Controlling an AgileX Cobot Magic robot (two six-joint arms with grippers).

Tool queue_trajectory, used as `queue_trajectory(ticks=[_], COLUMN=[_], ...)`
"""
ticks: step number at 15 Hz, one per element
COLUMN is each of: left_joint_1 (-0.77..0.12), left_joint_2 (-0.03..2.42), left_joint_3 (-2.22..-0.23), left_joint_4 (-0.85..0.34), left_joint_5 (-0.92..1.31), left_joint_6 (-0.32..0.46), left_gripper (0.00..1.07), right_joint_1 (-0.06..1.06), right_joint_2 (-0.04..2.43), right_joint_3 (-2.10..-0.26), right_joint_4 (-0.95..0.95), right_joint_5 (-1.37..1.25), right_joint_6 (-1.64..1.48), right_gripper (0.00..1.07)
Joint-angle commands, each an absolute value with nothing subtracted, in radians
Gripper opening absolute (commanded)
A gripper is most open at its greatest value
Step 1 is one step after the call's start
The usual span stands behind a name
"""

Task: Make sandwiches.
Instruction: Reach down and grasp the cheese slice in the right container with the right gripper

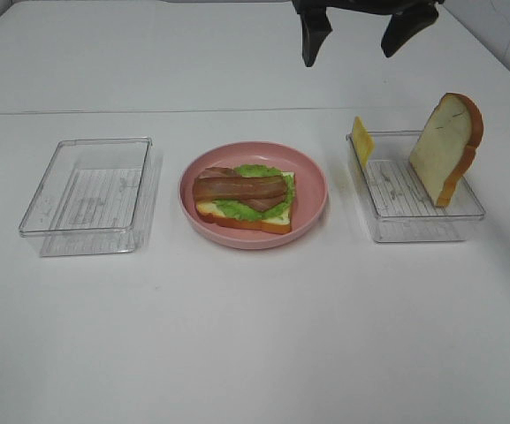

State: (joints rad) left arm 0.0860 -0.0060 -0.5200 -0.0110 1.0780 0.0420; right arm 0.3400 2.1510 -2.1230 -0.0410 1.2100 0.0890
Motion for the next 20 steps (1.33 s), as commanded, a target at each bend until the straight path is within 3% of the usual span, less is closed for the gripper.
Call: queue_trajectory(ticks=[1, 5, 15, 17, 20], left_joint_1=[0.083, 0.083, 0.083, 0.083, 0.083], left_joint_2=[-0.024, -0.024, -0.024, -0.024, -0.024], left_joint_3=[-0.517, -0.517, -0.517, -0.517, -0.517], left_joint_4=[-0.013, -0.013, -0.011, -0.011, -0.011], left_joint_5=[1.073, 1.073, 1.073, 1.073, 1.073], left_joint_6=[0.039, 0.039, 0.039, 0.039, 0.039], left_gripper=[0.98, 0.98, 0.98, 0.98, 0.98], right_joint_1=[0.285, 0.218, 0.218, 0.218, 0.218], right_joint_2=[2.204, 2.306, 2.434, 2.440, 2.440], right_joint_3=[-2.137, -2.143, -2.143, -2.143, -2.143], right_joint_4=[-0.008, 0.058, 0.132, 0.135, 0.132], right_joint_5=[1.214, 1.188, 1.137, 1.146, 1.147], right_joint_6=[0.092, 0.085, 0.086, 0.086, 0.087], right_gripper=[0.98, 0.98, 0.97, 0.89, 0.55])
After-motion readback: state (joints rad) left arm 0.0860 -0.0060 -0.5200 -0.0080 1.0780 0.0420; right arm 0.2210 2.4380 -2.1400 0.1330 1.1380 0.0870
